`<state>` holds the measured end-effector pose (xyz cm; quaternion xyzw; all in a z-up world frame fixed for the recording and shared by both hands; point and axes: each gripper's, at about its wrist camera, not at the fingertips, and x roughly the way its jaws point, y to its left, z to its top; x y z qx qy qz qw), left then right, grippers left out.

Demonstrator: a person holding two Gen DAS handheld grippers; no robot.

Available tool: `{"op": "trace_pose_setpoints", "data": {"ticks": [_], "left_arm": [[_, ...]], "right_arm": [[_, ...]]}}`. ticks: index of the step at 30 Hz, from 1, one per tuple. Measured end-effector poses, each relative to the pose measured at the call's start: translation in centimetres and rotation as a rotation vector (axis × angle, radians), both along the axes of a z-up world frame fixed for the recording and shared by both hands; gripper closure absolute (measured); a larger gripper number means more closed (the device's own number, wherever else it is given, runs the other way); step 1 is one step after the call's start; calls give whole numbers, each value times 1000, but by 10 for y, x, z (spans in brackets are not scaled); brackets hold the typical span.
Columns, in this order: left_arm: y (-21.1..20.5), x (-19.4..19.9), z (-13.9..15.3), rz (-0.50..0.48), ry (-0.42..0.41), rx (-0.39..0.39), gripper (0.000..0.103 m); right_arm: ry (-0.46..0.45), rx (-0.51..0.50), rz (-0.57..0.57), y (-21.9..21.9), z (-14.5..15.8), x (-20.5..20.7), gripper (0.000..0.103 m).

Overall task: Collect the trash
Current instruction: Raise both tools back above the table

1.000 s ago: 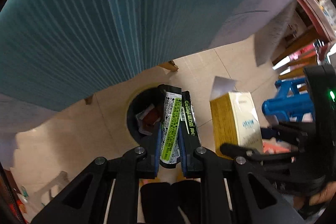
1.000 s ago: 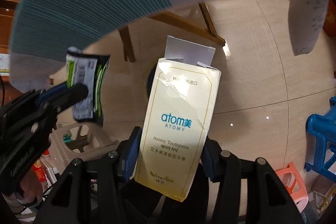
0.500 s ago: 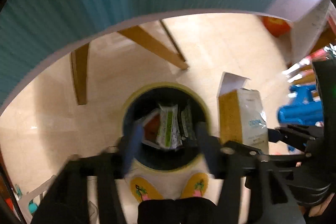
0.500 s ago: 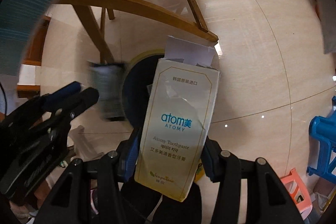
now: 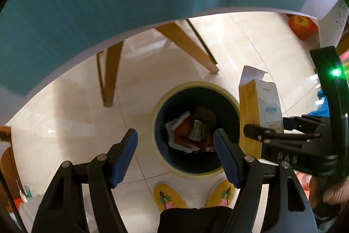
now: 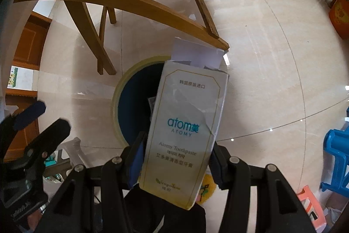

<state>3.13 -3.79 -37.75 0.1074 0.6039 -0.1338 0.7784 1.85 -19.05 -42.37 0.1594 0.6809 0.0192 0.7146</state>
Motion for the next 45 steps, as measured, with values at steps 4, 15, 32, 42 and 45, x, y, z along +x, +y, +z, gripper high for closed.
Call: {"op": "trace_pose_setpoints", "data": {"ticks": [4,15,32,42,45], "left_arm": [[13,0,10,31,-9,4,33],[14,4,38,76,-30,-20,33],[35,-24,225,80,-88,-92,33],[68,-27,340,161,-228,-119,33],[78,-25,372,199,-309,-125,33]], "right_arm": [[-21,33,-13,4,-2,7,48],[-74,-12,-13,4,19,8,28],[-117,31,0,7,184,-30,28],[-258,-11,94,13,305,-35,28],[-329,-24,104,13,335,-27,28]]}}
